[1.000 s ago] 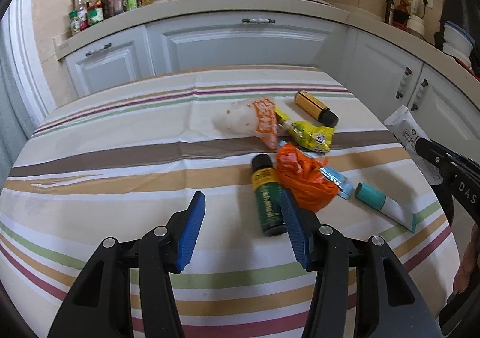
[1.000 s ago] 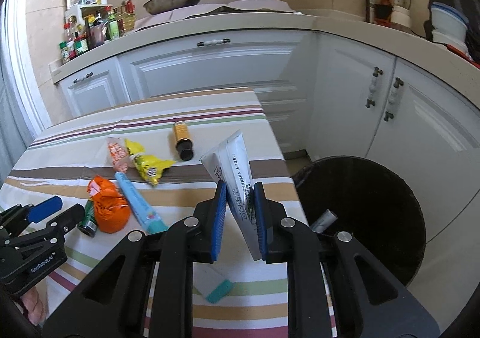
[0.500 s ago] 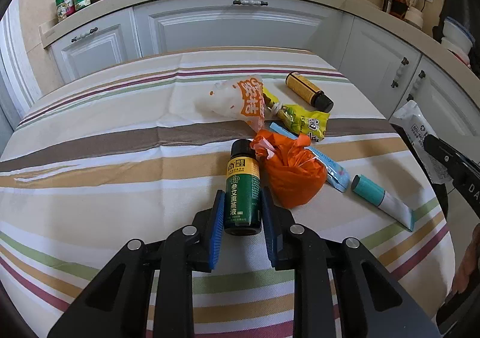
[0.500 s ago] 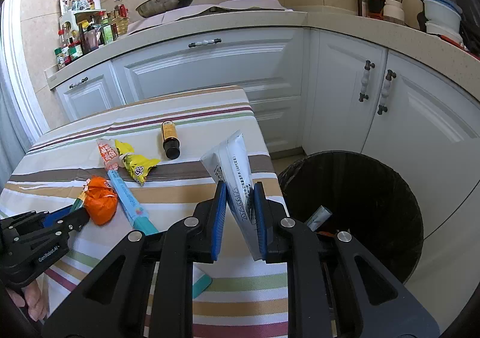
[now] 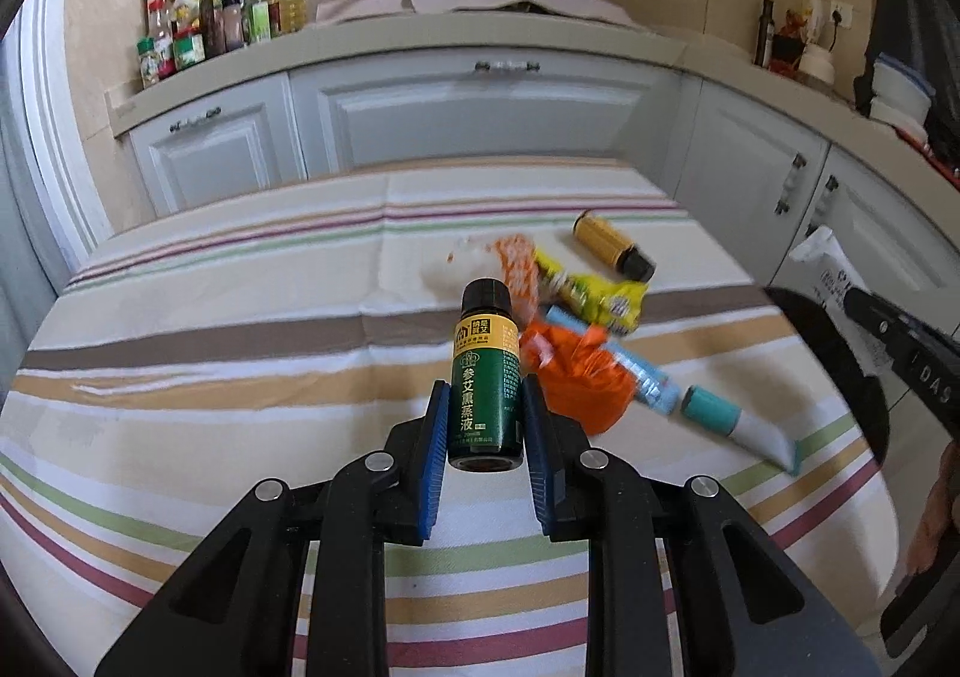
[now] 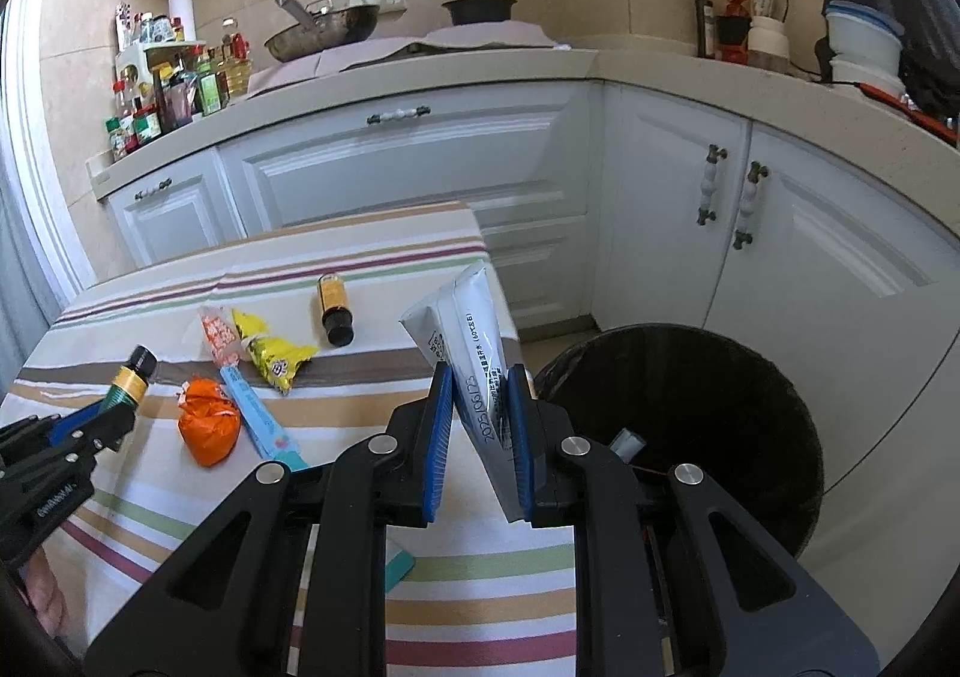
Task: Collect trash
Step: 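Carry the tube and spray can over the bin and open both tools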
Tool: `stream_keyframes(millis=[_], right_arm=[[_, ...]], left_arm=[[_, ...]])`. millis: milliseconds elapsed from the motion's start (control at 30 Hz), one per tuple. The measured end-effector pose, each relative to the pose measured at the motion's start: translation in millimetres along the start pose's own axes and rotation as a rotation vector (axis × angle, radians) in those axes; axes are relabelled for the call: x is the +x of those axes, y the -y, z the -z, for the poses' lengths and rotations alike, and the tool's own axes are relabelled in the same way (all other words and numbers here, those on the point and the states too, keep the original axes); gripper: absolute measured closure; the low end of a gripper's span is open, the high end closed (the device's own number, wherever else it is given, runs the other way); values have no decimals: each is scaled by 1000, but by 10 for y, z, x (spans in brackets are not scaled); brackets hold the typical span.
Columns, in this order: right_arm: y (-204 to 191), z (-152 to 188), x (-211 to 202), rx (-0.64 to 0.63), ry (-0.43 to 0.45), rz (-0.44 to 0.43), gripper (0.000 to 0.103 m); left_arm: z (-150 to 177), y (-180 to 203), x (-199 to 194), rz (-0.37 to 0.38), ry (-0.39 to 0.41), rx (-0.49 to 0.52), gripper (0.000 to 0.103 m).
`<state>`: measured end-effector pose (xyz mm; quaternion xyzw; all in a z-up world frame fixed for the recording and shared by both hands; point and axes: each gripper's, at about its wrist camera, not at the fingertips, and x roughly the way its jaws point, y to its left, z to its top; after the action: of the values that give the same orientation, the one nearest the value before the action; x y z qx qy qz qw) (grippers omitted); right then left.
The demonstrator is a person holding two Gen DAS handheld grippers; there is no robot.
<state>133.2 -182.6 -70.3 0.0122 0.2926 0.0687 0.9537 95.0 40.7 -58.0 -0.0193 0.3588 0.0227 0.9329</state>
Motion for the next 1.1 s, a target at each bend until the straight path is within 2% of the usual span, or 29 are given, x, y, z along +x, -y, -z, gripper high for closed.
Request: stream_keyframes(millis=[267, 533, 1100], right_arm=[[206, -66, -203, 20, 50, 63, 85], [532, -71, -367, 66, 73, 140, 85], [1064, -55, -555, 124, 113, 255, 85]], left_arm=[[-157, 227, -103, 51, 56, 19, 78], [-284, 640, -137, 134, 98, 68, 78], [-441, 1425, -108, 248, 145, 163, 78]])
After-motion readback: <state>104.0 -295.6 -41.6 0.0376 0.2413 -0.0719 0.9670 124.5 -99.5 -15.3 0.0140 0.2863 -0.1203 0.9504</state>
